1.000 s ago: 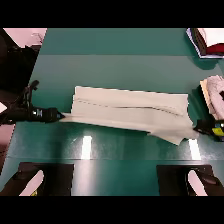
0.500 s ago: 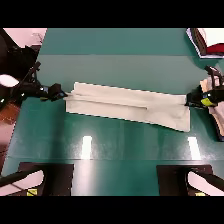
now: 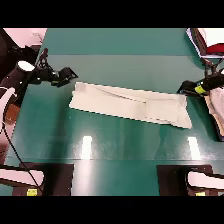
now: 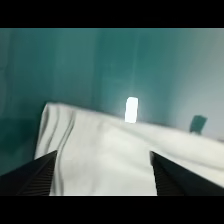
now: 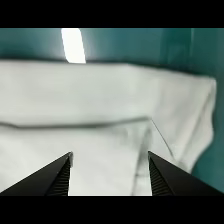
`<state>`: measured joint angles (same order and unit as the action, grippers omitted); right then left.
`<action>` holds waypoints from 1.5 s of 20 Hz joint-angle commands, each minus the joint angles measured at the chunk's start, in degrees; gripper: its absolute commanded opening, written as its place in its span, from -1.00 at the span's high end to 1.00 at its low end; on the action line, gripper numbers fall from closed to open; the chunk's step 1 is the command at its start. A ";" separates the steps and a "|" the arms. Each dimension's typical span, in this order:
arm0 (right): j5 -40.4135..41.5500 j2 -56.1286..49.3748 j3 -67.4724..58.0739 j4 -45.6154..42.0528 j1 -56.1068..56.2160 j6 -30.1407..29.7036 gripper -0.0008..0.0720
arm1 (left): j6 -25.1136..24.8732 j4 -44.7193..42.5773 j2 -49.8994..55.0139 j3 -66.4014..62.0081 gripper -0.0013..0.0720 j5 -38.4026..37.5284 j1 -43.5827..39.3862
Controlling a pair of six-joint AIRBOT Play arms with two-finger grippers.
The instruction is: Fold the shirts.
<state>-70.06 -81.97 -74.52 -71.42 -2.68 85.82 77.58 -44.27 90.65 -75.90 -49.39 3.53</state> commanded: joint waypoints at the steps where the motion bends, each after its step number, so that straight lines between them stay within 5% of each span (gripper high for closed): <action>1: 1.22 -1.42 -2.99 8.33 -3.19 -2.29 -0.51 | 1.90 1.01 0.81 -5.05 -1.00 -2.73 -0.15; 4: -6.27 -1.38 -1.44 8.83 -8.02 -6.54 -0.51 | 1.42 0.98 0.83 -6.60 -1.00 -11.89 -0.22; 5: -8.09 -1.20 0.04 8.96 -9.88 -7.30 -0.51 | 1.42 0.96 0.83 -6.58 -0.72 -14.23 -0.22; 7: -8.33 0.31 4.90 8.92 -14.01 -8.59 -0.51 | -0.83 1.05 0.83 -6.58 0.75 -17.35 -0.31; 8: -7.87 1.09 7.58 8.96 -16.11 -9.62 -0.51 | -1.79 1.03 0.83 -6.58 0.87 -18.51 -0.52; 11: -6.64 1.20 14.45 9.75 -21.11 -14.32 -0.77 | -1.75 0.94 0.83 -6.58 0.87 -19.65 -2.75; 15: -5.86 -3.56 19.56 22.32 -25.81 -24.83 -0.76 | -1.75 0.50 0.83 -6.58 0.87 -18.97 -8.11; 22: -5.79 -9.14 19.50 26.27 -20.90 -28.92 -0.71 | -1.70 0.46 0.90 -6.58 0.87 -18.10 -13.20; 25: -4.96 -8.66 19.39 26.29 -17.40 -30.40 -0.20 | -1.51 0.44 0.90 -6.58 0.87 -18.14 -13.66; 28: -4.92 -6.84 19.12 26.27 -16.48 -30.97 0.90 | -0.70 0.44 0.90 -6.58 0.90 -18.12 -13.66; 30: -5.75 -4.44 17.77 26.29 -16.48 -30.80 0.94 | 2.25 0.37 0.90 -6.60 0.90 -16.57 -14.51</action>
<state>-74.50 -88.66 -55.61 -46.50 -19.92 55.66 77.08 -43.88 91.53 -82.43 -67.22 -10.22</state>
